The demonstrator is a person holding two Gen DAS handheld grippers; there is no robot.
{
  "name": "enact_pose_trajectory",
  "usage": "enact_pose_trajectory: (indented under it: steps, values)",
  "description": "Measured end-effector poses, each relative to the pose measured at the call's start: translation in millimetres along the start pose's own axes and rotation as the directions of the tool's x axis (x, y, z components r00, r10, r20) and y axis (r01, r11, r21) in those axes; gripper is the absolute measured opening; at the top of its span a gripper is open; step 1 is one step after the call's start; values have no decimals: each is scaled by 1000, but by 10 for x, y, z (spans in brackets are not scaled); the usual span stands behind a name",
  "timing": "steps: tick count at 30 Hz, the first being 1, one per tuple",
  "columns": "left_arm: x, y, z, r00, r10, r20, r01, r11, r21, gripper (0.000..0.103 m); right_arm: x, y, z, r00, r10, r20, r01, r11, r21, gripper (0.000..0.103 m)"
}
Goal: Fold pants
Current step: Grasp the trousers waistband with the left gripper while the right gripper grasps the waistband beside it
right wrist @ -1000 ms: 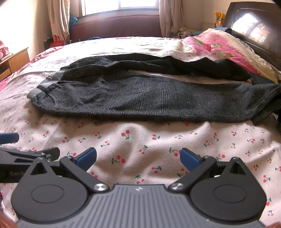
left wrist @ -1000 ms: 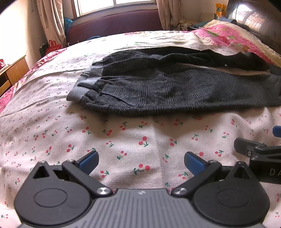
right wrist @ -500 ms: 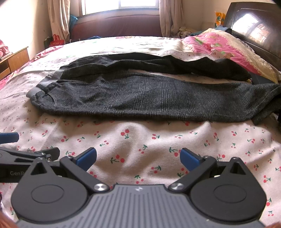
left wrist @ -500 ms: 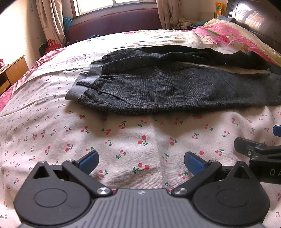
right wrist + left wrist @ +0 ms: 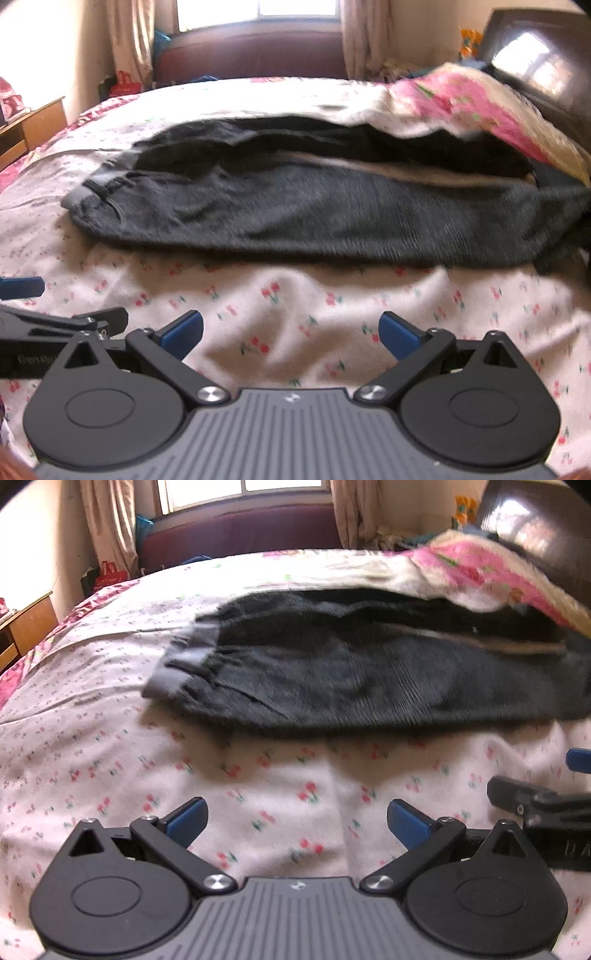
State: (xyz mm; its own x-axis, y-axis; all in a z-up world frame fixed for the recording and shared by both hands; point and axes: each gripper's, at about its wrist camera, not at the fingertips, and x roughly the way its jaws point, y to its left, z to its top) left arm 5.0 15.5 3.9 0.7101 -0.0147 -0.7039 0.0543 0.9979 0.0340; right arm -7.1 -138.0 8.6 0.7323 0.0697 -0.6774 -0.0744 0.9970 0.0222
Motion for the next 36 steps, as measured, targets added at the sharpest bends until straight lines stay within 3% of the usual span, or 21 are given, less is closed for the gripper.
enact_pose_trajectory:
  steps: [10,17,20,26,29,34,36]
  values:
    - [306,858,380,997,73,24,-66,975,-211,103,234,606,307,990,125,65,-107,966,-237,100]
    - [770,1098,589,995,93,-22,-96,972,-216,103,540,1059,494,976,192,100,-137,906,-401,99]
    - [914,1136,625,996,89,-26,-93,968,-232,103,715,1130,513,976,206,64,-160,891,-425,90]
    - [769,1178,543,998,56,-7,-56,963,-265,98,752,1045,442,967,253,36,-214,879,-426,87]
    - [760,1167,553,998,62,-6,-62,961,-270,93,755,1078,407,962,270,41,-224,864,-451,87]
    - [927,1148,696,1000,12,-9,-14,962,-271,60,865,1041,457,961,272,44,-228,875,-427,83]
    - [1028,1171,751,1000,-7,-15,2,951,-309,60,888,995,475,957,288,37,-250,881,-402,83]
